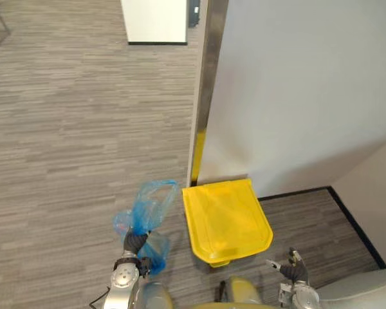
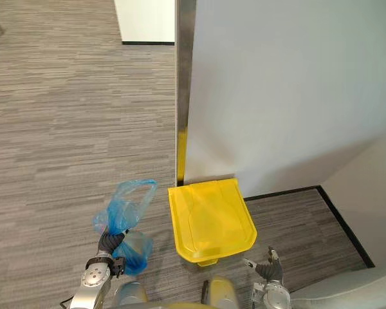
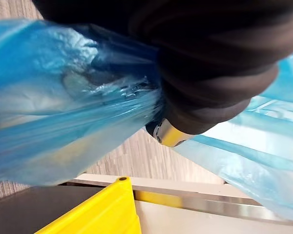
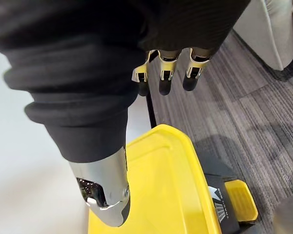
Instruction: Gather rubbish on tea table into small bin, then transfer packed bag to large trash can.
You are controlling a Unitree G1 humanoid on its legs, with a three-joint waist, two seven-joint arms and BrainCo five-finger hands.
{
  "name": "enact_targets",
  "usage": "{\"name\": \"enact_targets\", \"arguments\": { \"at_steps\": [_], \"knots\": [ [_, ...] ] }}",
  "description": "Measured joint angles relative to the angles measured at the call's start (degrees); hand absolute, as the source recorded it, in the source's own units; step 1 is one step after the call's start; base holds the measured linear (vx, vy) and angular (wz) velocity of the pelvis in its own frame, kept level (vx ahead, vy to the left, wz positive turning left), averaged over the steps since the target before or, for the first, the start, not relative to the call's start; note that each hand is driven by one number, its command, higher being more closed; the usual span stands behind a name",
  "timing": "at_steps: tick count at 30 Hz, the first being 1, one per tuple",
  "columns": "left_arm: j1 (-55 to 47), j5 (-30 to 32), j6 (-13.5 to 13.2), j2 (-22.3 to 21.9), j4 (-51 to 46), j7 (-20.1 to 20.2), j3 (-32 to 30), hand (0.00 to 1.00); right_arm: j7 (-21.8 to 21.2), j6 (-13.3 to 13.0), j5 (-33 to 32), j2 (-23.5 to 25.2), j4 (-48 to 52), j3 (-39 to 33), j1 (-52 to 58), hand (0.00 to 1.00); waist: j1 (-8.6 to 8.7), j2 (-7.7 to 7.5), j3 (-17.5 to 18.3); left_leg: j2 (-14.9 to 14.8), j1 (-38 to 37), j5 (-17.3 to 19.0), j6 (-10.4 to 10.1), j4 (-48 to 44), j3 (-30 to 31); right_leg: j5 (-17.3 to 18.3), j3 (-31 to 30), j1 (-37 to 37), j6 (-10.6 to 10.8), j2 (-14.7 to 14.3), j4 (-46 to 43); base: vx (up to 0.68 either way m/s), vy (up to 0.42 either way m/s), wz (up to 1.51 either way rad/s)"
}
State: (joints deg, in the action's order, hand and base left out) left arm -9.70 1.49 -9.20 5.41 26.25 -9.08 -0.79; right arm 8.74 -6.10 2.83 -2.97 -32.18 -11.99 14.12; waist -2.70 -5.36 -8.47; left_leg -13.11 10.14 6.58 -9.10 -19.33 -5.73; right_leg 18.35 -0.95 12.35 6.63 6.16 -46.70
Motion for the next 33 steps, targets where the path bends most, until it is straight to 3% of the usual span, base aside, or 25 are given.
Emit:
{"name": "enact_targets", "arguments": {
  "at_steps": [2, 3, 4, 5, 6, 7, 11, 12, 14, 17, 25, 27, 29, 31, 33],
  "knots": [
    [-0.4, -2.0, -0.1, -2.5, -0.6, 0.0, 0.8, 1.0, 0.6, -0.2, -0.3, -0.8, 1.7, -0.5, -0.1, 0.0, -1.39, 2.06, 0.6, -0.8, 2.7, -6.9, 2.6, 4.4, 0.0, 2.4, 0.0, -0.4, -1.7, -2.2, 10.1, -0.14, -0.268, 0.14],
    [-0.5, -2.4, -0.1, -3.2, -1.2, -0.1, 1.0, 1.0, 0.8, -0.3, -0.5, -1.1, 2.2, -0.4, -0.3, 0.0, -1.47, 2.28, 0.5, -1.1, 3.9, -8.3, 2.7, 5.2, -0.2, 2.6, 0.4, 0.0, -2.1, -2.5, 11.9, -0.15, -0.173, 0.07],
    [-0.4, -3.3, -0.2, -4.3, -1.9, -0.1, 1.3, 1.0, 1.1, -0.4, -0.5, -1.3, 2.9, -0.5, -0.8, 0.0, -1.34, 3.66, 0.5, -1.9, 5.6, -10.7, 2.3, 6.9, -0.5, 2.7, 1.3, 0.9, -3.2, -3.3, 14.3, -0.21, -0.105, 0.22],
    [-0.3, -3.7, -0.2, -5.2, -2.2, 0.0, 1.5, 1.0, 1.3, -0.3, -0.7, -1.3, 2.9, -0.6, -1.1, 0.0, -0.88, 3.89, 0.2, -2.0, 6.0, -11.4, 1.4, 8.2, -0.9, 1.5, 2.9, 2.2, -5.2, -3.4, 14.9, -0.21, -0.105, 0.25],
    [-0.3, -3.7, -0.2, -5.2, -2.2, 0.1, 1.6, 1.0, 1.3, -0.3, -0.8, -1.3, 3.0, -0.6, -1.0, 0.0, -0.74, 3.67, 0.1, -1.8, 6.1, -10.6, 0.7, 7.1, -1.4, 1.2, 3.3, 2.6, -5.7, -3.1, 15.2, -0.2, -0.017, 0.26],
    [-0.4, -3.7, -0.2, -4.7, -2.4, 0.1, 1.6, 1.0, 1.3, -0.3, -1.3, -0.8, 3.2, -0.6, -0.6, 0.0, 0.11, 3.32, -0.2, -1.6, 6.2, -6.1, 0.4, 0.9, -3.6, 0.1, 4.1, 2.0, -6.1, -2.4, 16.6, -0.1, 0.024, 0.23],
    [-0.6, -3.7, -0.2, -4.4, -2.9, 0.3, 1.6, 1.0, 1.4, -0.3, -1.3, -0.3, 3.6, -0.5, 1.1, 0.0, 0.73, 3.53, -0.1, -0.9, 3.3, 3.0, 4.0, -6.4, -7.6, -2.5, 4.8, 0.7, -4.4, -1.4, 19.9, -0.1, 0.117, 0.16],
    [-0.7, -3.7, -0.2, -4.4, -2.9, 0.3, 1.6, 1.0, 1.4, -0.3, -1.5, -0.2, 3.5, -0.5, 1.3, 0.0, 0.89, 4.11, 0.2, -0.9, 2.1, 4.3, 3.6, -4.3, -8.8, -2.9, 4.7, 0.6, -3.7, -1.3, 20.2, -0.11, 0.233, 0.07],
    [-1.2, -3.7, -0.2, -4.0, -1.8, 0.2, 1.3, 1.0, 1.3, -0.3, -2.4, 1.1, 2.7, -0.5, 1.2, 0.0, 1.3, 2.82, 0.4, 0.6, 0.9, 3.4, 3.7, -1.5, -10.1, -5.4, 4.0, -1.1, -2.0, -0.2, 24.2, -0.07, 0.219, -0.07],
    [-1.6, -3.6, -0.2, -3.8, -0.9, 0.2, 1.3, 1.0, 1.3, -0.3, -2.5, 1.1, 2.1, -0.6, 1.3, 0.0, 1.78, 2.89, 0.5, 2.0, -0.3, 3.1, 4.4, -0.4, -11.0, -8.2, 3.4, -3.4, -0.6, 0.3, 28.8, -0.05, 0.169, -0.09],
    [-1.2, -3.6, -0.1, -3.0, 2.4, 0.2, 1.2, 1.0, 1.2, -0.3, -2.5, 1.2, 1.3, -1.1, 0.8, 0.0, 1.82, 4.57, 1.1, 1.6, -2.7, 2.9, 4.8, -0.5, -13.4, -11.7, 0.7, -6.0, -0.4, -0.8, 32.8, -0.02, 0.05, -0.19],
    [-1.2, -3.6, -0.1, -2.8, 2.4, 0.1, 0.8, 1.0, 1.2, -0.3, -2.5, 1.2, 0.7, -1.3, 0.3, 0.0, 1.81, 4.64, 1.1, 0.7, -2.7, 3.9, 5.0, -2.0, -13.4, -11.7, 0.2, -6.0, -0.5, -1.5, 32.5, -0.07, -0.008, -0.21],
    [-1.7, -3.6, -0.1, -2.5, 1.5, 0.1, 0.4, 1.0, 1.3, -0.2, -2.5, 1.1, 0.4, -1.3, -0.4, 0.0, 1.59, 4.75, 1.0, -0.9, -1.9, 7.7, 4.3, -7.0, -13.5, -8.9, -1.0, -4.8, -0.8, -2.1, 28.1, -0.09, 0.035, -0.23],
    [-2.0, -3.6, -0.1, -2.1, 0.4, 0.2, 0.5, 1.0, 1.3, -0.1, -2.6, 1.1, 0.5, -1.5, -0.7, 0.0, 1.8, 3.94, 0.0, -0.8, -2.4, 11.7, 4.9, -11.9, -12.8, -4.6, -1.5, -2.8, -0.3, -1.0, 19.3, -0.08, 0.028, 0.02],
    [-1.4, -3.6, -0.1, -1.9, 0.2, 0.1, 0.6, 1.0, 1.3, 0.0, -2.8, 1.4, 0.5, -1.5, -1.2, 0.0, 1.67, 3.14, -1.0, -0.3, -3.5, 12.9, 5.5, -12.3, -12.9, -5.0, -0.2, 0.2, -0.9, 0.0, 11.5, -0.02, 0.01, -0.15]
  ]
}}
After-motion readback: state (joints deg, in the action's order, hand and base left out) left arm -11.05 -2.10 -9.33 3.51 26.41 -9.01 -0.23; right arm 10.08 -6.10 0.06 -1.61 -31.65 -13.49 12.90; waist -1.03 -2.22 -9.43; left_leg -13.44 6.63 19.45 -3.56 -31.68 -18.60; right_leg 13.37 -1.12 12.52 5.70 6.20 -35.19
